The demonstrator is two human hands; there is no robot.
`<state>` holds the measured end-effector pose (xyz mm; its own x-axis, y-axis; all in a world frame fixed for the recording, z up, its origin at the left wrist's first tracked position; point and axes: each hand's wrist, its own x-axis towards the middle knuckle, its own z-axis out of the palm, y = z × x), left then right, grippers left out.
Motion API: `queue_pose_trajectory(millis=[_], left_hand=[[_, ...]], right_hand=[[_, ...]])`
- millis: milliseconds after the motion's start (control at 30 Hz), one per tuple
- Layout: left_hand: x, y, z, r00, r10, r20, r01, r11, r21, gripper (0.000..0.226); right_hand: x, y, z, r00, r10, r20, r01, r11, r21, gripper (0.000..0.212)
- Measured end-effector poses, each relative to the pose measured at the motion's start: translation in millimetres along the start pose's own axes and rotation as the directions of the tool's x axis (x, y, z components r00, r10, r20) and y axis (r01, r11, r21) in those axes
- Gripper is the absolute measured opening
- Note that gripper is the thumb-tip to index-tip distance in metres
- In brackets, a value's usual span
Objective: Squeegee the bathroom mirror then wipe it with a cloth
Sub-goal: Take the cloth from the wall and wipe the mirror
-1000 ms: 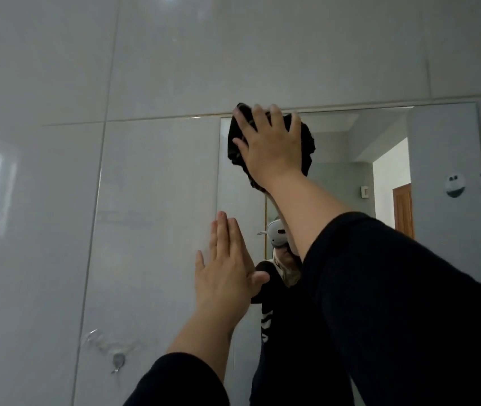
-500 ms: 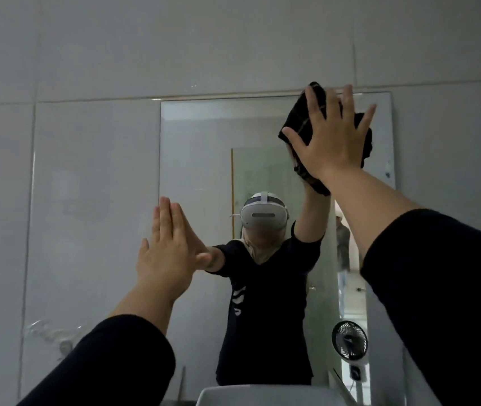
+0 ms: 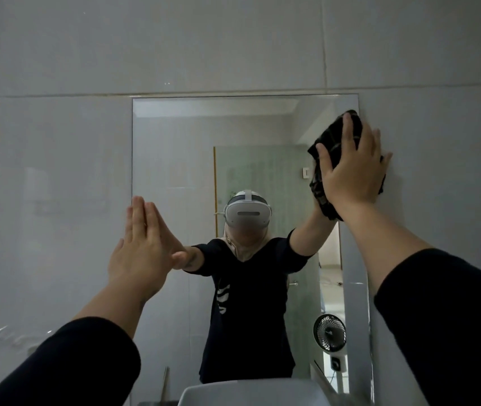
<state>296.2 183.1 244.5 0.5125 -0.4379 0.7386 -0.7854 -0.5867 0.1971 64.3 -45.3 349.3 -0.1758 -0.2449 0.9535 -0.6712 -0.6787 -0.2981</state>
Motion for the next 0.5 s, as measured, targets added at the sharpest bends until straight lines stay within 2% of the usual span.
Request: queue_pose_trajectory(millis=[300, 500], left_hand=[[1.4, -1.7, 3.2, 1.0, 0.006, -0.026, -0.007, 1.0, -0.031, 0.111], [2.6, -8.0, 5.0, 0.999, 0.036, -0.038, -0.037, 0.998, -0.046, 0.113]], right_hand=[[-49.8, -34.0, 9.1, 1.0, 0.021, -0.018, -0.022, 0.996, -0.081, 0.064], [-67.3, -89.3, 16.7, 0.991, -0.134, 0.033, 0.135, 0.989, -0.055, 0.065]])
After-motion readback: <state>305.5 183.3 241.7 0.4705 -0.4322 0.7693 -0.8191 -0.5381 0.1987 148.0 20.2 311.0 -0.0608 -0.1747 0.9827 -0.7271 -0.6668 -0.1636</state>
